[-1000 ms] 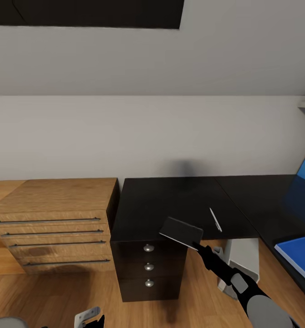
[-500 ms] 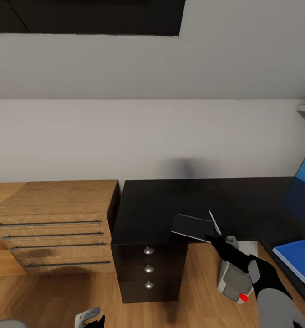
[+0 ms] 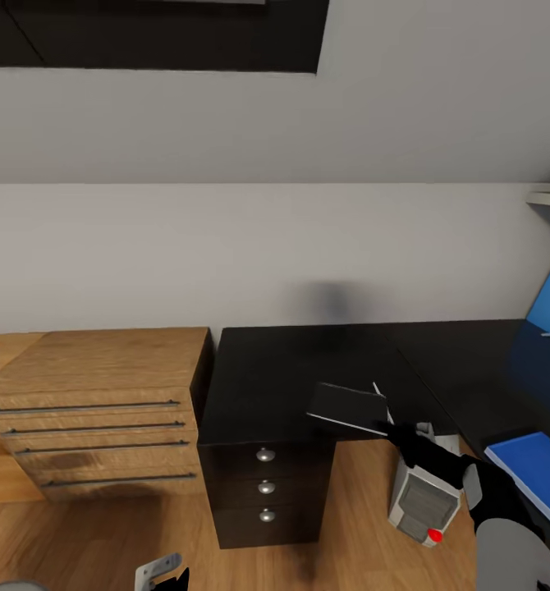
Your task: In the bedroom, organize the workspace by keeping the computer under the desk, ensuring the monitor is on the desk, placing the keyboard on the desk next to the monitor, placing the mouse on the desk next to the keyboard, moving the folder from the swivel chair onto the desk next to the mouse, stacking the notebook on top of the folder with the pen on top of the notebook, and positioning the swivel chair next to the desk.
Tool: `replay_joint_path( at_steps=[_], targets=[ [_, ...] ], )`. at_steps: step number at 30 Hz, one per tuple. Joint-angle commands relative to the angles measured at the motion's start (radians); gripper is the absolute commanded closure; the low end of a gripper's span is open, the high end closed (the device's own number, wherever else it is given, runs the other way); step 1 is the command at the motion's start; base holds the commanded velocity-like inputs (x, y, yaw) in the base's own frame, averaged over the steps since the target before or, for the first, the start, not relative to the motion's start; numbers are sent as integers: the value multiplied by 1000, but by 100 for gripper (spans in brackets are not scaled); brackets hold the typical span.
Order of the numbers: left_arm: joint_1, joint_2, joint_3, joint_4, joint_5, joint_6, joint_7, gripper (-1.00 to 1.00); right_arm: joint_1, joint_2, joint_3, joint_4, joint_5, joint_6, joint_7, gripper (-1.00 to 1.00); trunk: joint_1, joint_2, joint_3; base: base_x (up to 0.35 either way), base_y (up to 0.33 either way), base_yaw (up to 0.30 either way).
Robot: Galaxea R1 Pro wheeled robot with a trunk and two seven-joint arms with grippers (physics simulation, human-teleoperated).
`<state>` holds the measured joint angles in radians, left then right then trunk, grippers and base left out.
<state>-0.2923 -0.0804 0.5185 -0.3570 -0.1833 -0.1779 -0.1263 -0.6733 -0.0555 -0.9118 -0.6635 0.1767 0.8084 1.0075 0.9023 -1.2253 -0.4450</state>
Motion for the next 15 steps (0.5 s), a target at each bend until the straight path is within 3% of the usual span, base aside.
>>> replay_joint_path(
  at_steps=[1,15],
  targets=[
    [-1,-1,9,0,-10,-3,-5,-100,-2,-3,-7,0,10,9,11,100,0,-1,-1,0,0,-216],
    [-1,-1,9,0,-10,-3,-6,-100,0,-18,-13,-1,10,13,14,100,0,-1,-1,0,0,-263]
  ],
)
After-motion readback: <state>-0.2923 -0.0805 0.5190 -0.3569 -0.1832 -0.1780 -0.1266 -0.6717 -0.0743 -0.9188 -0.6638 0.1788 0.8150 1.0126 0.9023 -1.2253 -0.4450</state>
